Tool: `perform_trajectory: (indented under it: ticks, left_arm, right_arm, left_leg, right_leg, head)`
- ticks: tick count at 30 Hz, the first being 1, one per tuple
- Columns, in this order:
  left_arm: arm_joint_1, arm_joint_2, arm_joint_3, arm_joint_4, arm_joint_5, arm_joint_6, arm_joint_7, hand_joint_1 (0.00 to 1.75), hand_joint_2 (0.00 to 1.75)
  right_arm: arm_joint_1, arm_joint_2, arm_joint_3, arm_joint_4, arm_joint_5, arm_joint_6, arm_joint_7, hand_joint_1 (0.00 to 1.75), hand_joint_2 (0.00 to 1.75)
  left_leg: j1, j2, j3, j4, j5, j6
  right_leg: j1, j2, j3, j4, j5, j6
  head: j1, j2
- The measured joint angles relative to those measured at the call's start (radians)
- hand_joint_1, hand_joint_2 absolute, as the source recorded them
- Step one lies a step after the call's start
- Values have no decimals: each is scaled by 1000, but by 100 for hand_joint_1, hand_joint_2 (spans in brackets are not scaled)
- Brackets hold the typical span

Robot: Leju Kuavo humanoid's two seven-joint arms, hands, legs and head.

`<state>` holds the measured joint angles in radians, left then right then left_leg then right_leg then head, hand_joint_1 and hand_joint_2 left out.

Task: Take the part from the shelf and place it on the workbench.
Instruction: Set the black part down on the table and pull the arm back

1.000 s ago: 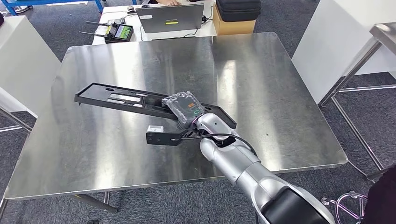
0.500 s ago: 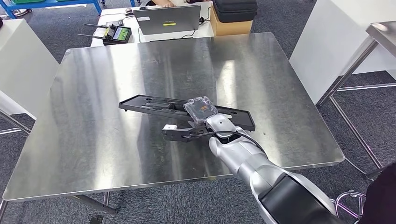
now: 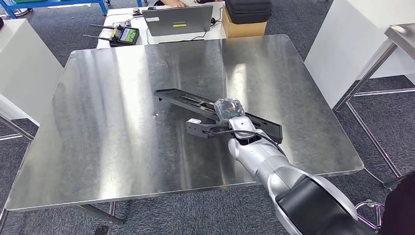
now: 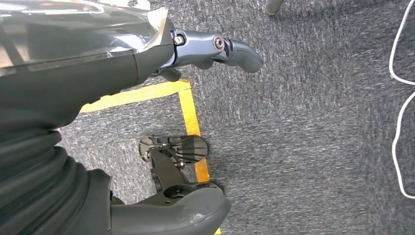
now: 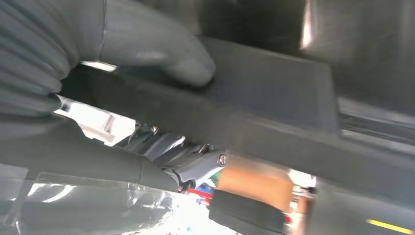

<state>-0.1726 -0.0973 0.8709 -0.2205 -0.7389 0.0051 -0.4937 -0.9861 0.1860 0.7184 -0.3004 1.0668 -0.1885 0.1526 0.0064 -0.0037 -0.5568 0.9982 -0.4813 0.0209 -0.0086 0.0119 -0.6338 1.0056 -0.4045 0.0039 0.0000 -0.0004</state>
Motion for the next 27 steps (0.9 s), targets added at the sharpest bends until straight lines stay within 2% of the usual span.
perform_trajectory:
  ticks: [4,8,19,27]
  left_arm:
    - [0,0,-3,0,-6,4,11,0,175]
    - [0,0,-9,0,-6,8,18,0,0]
    - [0,-1,-16,0,-6,10,28,0,0]
    - [1,-1,-16,0,-6,18,47,0,0]
  right_arm:
    - [-2,-5,-23,8,-3,0,6,0,0]
    - [-2,-8,-41,12,-1,-2,10,0,0]
    - [-8,-12,-93,14,12,-59,4,0,0]
    - [-21,13,-182,2,-35,-118,-73,0,0]
  left_leg:
    - [0,0,0,0,0,0]
    - [0,0,0,0,0,0]
    - [0,0,0,0,0,0]
    - [0,0,1,0,0,0]
  right_leg:
    - [0,0,0,0,0,0]
    - [0,0,0,0,0,0]
    - [0,0,0,0,0,0]
    - [0,0,1,0,0,0]
  head:
    - [0,0]
    - [0,0]
    - [0,0]
    - [0,0]
